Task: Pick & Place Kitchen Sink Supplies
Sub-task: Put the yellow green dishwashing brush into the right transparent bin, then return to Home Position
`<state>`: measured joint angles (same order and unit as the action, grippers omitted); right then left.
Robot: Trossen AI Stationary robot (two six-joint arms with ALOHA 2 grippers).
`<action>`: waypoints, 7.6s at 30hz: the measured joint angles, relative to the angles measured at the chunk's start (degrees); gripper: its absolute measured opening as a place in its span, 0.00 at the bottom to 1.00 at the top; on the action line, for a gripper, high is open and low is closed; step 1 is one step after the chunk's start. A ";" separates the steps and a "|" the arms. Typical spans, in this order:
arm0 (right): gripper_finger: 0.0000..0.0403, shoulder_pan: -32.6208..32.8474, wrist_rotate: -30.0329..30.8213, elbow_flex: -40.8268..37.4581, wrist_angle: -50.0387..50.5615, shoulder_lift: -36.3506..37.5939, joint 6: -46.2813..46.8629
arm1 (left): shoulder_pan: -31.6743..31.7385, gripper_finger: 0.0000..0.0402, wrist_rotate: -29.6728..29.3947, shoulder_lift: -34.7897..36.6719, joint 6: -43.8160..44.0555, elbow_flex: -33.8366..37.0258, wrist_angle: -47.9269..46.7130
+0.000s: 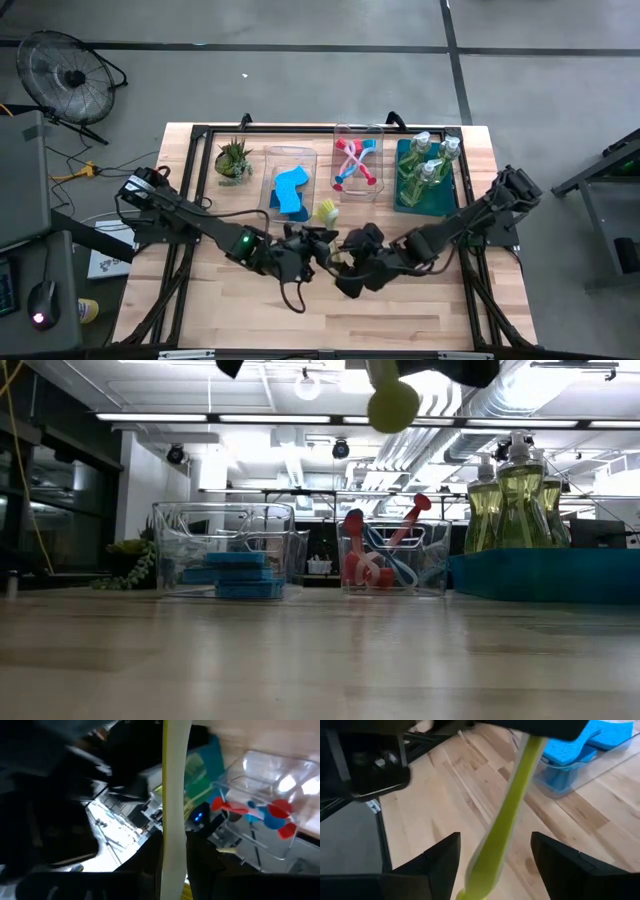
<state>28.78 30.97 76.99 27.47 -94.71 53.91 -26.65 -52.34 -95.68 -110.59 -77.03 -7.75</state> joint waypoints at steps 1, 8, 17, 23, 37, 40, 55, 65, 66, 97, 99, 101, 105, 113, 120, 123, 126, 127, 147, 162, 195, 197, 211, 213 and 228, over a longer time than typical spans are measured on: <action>0.59 -0.29 -0.32 0.00 0.01 -0.10 -0.09 | 0.02 0.14 -0.17 0.00 -0.81 0.00 0.90; 0.54 -1.94 -4.43 -0.02 0.01 -0.55 1.20 | 0.04 0.14 -4.39 0.00 -3.66 0.00 1.98; 0.45 -1.65 -4.12 -0.02 0.71 -0.95 2.67 | 0.04 0.14 -6.33 0.00 -3.62 0.00 2.48; 0.38 -1.65 -3.76 -0.02 0.98 -0.94 3.06 | 0.04 0.14 -6.31 0.00 -4.72 0.00 4.83; 0.24 -1.65 -2.77 -0.02 0.95 -0.94 2.87 | 0.04 0.14 -6.08 -0.02 -4.71 0.00 4.70; 0.24 -1.65 -2.86 -0.02 0.96 -0.94 3.00 | 0.04 0.14 -6.05 -0.02 -4.69 0.00 4.70; 0.24 -1.63 -4.56 -0.02 0.93 -0.92 2.80 | 0.04 0.26 -5.55 -0.04 -4.48 0.00 4.79; 0.24 -1.83 -3.92 -0.02 0.91 -0.92 4.09 | 0.04 0.40 -5.19 -0.04 -2.84 0.00 4.75; 0.24 -1.95 -4.14 -0.02 0.94 -0.92 4.40 | 0.04 0.43 -6.09 -0.04 -2.27 0.00 4.74; 0.24 -13.69 -15.41 -0.02 8.32 0.37 7.63 | -14.10 0.58 -15.24 20.78 75.68 0.00 -58.85; 0.24 -15.48 -16.16 -0.02 8.64 0.91 7.29 | -16.10 0.58 -13.23 21.49 85.50 0.00 -64.40; 0.24 -17.59 -16.69 -0.02 8.67 1.47 6.86 | -18.53 0.58 -11.27 21.46 93.20 0.07 -68.54; 0.24 -22.91 -18.74 -0.02 8.89 2.29 6.15 | -24.25 0.58 -10.14 21.43 100.75 2.72 -69.99; 0.24 -35.06 -23.47 -0.02 9.22 2.91 4.47 | -33.57 0.58 -11.89 21.38 113.19 8.24 -68.48; 0.24 -44.95 -30.01 -0.02 8.83 3.08 1.28 | -37.82 0.58 -13.04 21.38 120.01 10.22 -63.76; 0.24 -48.54 -33.66 -0.02 9.40 3.08 -0.49 | -38.79 0.58 -12.95 21.38 120.03 11.38 -59.33; 0.24 -51.73 -42.02 -0.02 10.52 3.08 -1.29 | -38.78 0.58 -10.55 21.38 120.05 12.36 -56.02; 0.24 -52.46 -44.43 -0.02 11.17 3.08 -1.21 | -38.75 0.58 -9.20 21.37 120.07 12.57 -55.30; 0.25 -60.41 -63.04 -0.02 24.87 1.91 2.61 | -38.63 0.58 -3.51 21.33 119.89 13.27 -46.53; 0.29 -60.66 -66.80 -0.02 20.13 -2.08 -0.66 | -38.63 0.58 -0.57 21.33 119.89 13.27 -46.00; 0.29 -14.34 -0.74 0.00 17.80 25.88 -25.90 | -24.27 0.58 0.61 26.69 109.39 13.27 -41.19; 0.29 -9.51 2.68 0.00 18.44 25.62 -25.84 | -21.76 0.58 1.83 27.63 107.10 13.55 -40.21; 0.29 7.59 17.64 -28.24 -4.56 36.79 -16.70 | -10.11 0.58 15.56 52.55 93.01 39.84 -8.57; 0.29 6.80 16.31 -34.50 -13.96 40.66 -19.75 | -10.05 0.58 15.58 56.86 92.80 42.64 -6.47; 0.29 -19.77 -15.71 -63.28 -52.44 58.48 -30.08 | -10.06 0.58 13.31 78.48 89.28 63.09 8.20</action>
<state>9.01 15.26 13.71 -24.97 -36.23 23.83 -36.71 -39.03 -17.20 -21.32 -13.95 0.45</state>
